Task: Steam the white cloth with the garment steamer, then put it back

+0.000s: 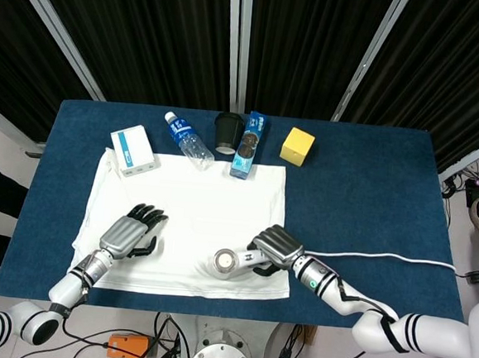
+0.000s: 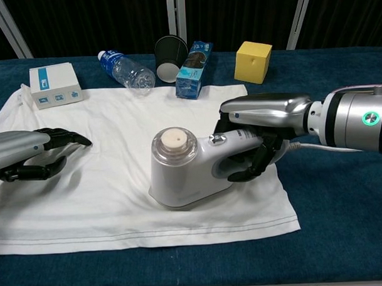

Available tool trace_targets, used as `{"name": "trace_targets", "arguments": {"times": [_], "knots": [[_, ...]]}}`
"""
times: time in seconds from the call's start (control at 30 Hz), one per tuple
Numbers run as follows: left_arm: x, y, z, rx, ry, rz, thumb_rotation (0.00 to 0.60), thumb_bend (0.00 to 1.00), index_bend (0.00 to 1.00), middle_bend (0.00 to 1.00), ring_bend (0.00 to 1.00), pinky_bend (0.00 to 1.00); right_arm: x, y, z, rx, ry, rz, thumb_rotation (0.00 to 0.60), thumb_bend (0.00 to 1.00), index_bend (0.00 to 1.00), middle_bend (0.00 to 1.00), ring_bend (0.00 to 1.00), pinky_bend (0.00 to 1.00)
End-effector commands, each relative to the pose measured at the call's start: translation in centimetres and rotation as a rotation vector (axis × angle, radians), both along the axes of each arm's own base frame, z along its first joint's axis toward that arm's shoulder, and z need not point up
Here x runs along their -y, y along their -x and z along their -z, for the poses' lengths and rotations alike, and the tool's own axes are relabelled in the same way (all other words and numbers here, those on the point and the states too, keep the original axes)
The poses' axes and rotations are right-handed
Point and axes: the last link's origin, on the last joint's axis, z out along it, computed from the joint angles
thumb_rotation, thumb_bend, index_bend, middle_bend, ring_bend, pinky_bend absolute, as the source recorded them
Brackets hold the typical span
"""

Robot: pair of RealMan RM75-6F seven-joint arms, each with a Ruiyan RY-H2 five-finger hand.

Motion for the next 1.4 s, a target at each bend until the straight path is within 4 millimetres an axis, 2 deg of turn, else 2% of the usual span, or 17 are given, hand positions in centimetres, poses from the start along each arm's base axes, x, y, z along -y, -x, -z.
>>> {"name": "trace_targets", "arguments": {"times": [0.03,0.23,0.43,0.57,0.67,0.73,0.87,1.0,1.13,1.27,1.4], "knots": [[0.0,0.0,0.0,0.002,0.0,-0.001,0.116,0.53,0.09,0.07,0.0,0.0,0.4,0.4,0.9,-0.027,0.023,-0.009,0.6,0.47,1.0,0.94,0.97,0.65],[0.1,-0.1,0.0,0.002,0.001,0.001,0.117,0.53,0.09,0.07,0.0,0.0,2.0,0.6,1.3,-0.029,0.092,0.009,0.6,0.47,1.0,0.94,0.97,0.64],[0.1,0.0,-0.1,0.005,-0.003,-0.002,0.117,0.53,0.09,0.07,0.0,0.0,4.6,1.5,1.1,-0.022,0.15,0.084,0.6,0.47,1.0,0.94,0.97,0.64],[0.1,0.1,-0.1,0.003,-0.005,-0.005,0.117,0.53,0.09,0.07,0.0,0.0,7.3,2.9,0.3,-0.004,0.211,0.183,0.6,0.47,1.0,0.94,0.97,0.64],[0.1,0.2,-0.2,0.004,-0.006,-0.006,0.116,0.53,0.09,0.07,0.0,0.0,8.1,3.4,-0.5,0.031,0.237,0.218,0.6,0.47,1.0,0.94,0.97,0.64],[0.1,0.1,-0.3,0.004,-0.008,-0.003,0.116,0.53,0.09,0.07,0.0,0.0,8.0,3.3,-1.3,0.057,0.236,0.221,0.6,0.47,1.0,0.94,0.97,0.64],[0.1,0.0,-0.4,0.007,-0.012,0.002,0.117,0.53,0.09,0.07,0.0,0.0,6.2,2.4,-2.0,0.088,0.19,0.165,0.6,0.47,1.0,0.94,0.97,0.64],[0.1,0.0,-0.4,0.008,-0.012,0.004,0.117,0.53,0.09,0.07,0.0,0.0,4.0,1.5,-1.3,0.085,0.115,0.108,0.6,0.47,1.0,0.94,0.97,0.64],[0.1,-0.1,-0.3,0.007,-0.011,0.005,0.115,0.54,0.09,0.07,0.0,0.0,3.0,1.2,0.1,0.049,0.084,0.072,0.6,0.47,1.0,0.94,0.97,0.64],[0.1,-0.1,-0.3,0.007,-0.011,0.004,0.115,0.54,0.09,0.07,0.0,0.0,3.1,1.5,1.0,0.018,0.094,0.069,0.6,0.47,1.0,0.94,0.97,0.64],[0.1,-0.1,-0.3,0.006,-0.011,0.003,0.115,0.53,0.09,0.07,0.0,0.0,4.3,2.1,1.0,0.003,0.149,0.094,0.6,0.47,1.0,0.94,0.97,0.64]]}}
